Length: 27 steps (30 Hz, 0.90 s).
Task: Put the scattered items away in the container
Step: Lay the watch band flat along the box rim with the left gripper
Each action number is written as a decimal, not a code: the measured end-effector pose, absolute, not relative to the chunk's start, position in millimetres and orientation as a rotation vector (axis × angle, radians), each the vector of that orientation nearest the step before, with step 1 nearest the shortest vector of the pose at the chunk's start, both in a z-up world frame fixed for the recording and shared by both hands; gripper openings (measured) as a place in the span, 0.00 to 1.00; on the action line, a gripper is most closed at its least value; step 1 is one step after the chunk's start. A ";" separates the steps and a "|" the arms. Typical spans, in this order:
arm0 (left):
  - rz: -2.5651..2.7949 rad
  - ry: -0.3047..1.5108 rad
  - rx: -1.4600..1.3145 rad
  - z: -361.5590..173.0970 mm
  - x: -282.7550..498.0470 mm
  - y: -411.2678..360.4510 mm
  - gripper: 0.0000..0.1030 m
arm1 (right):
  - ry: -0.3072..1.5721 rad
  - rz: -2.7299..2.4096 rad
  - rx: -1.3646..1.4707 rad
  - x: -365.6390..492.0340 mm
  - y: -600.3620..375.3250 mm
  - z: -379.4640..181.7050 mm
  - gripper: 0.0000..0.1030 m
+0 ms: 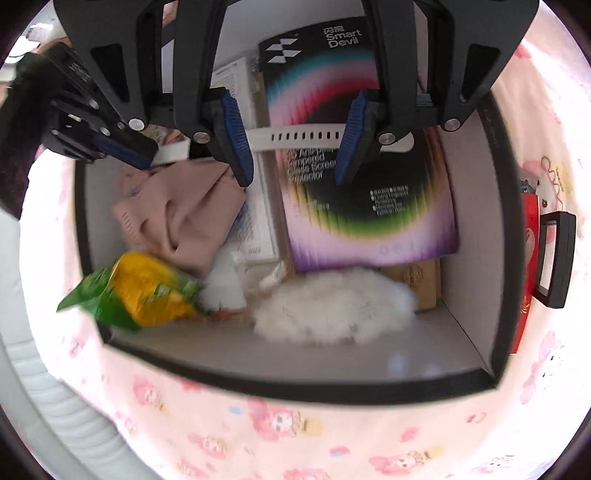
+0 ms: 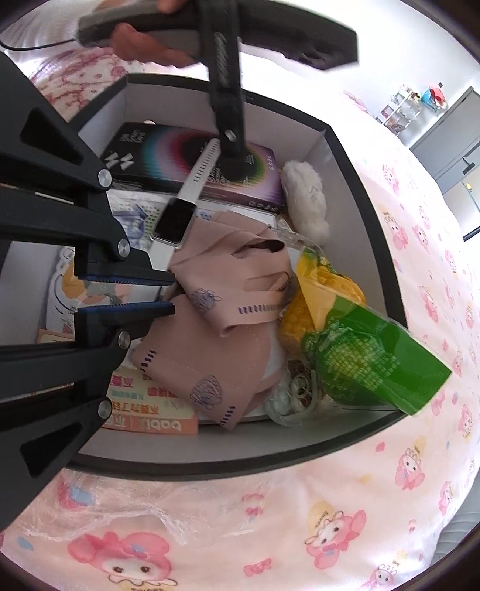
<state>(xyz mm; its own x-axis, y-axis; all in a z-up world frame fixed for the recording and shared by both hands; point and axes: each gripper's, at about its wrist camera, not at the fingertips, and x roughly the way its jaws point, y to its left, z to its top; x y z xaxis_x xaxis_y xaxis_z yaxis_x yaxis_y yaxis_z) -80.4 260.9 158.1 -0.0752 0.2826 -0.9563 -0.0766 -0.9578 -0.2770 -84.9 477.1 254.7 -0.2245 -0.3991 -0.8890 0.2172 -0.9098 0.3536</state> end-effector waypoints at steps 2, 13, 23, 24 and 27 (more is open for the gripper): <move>2.119 -0.202 -1.950 158.8 -76.8 263.9 0.51 | -0.250 -2.083 1.650 -81.2 474.4 253.8 0.07; 2.036 -0.366 -1.925 170.4 -73.8 258.5 0.53 | -0.250 -2.178 1.645 -81.1 486.2 258.7 0.07; 1.912 -0.359 -1.912 158.3 -113.5 294.7 0.54 | -0.275 -2.075 1.674 -84.3 476.7 246.3 0.07; 1.914 -0.342 -1.914 159.1 -112.8 296.3 0.54 | -0.272 -2.043 1.675 -82.6 473.0 244.6 0.07; 1.861 -0.386 -1.952 158.9 -109.6 294.2 0.56 | -0.182 -2.064 1.669 -77.8 465.7 245.7 0.07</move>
<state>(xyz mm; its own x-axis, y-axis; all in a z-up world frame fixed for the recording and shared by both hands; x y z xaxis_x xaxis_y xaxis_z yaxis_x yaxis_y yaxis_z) -109.6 294.2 158.9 0.0681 0.4714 -0.8793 -0.0823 -0.8757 -0.4758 -77.8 465.7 245.7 -0.1443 -0.4399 -0.8864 0.2781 -0.8777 0.3903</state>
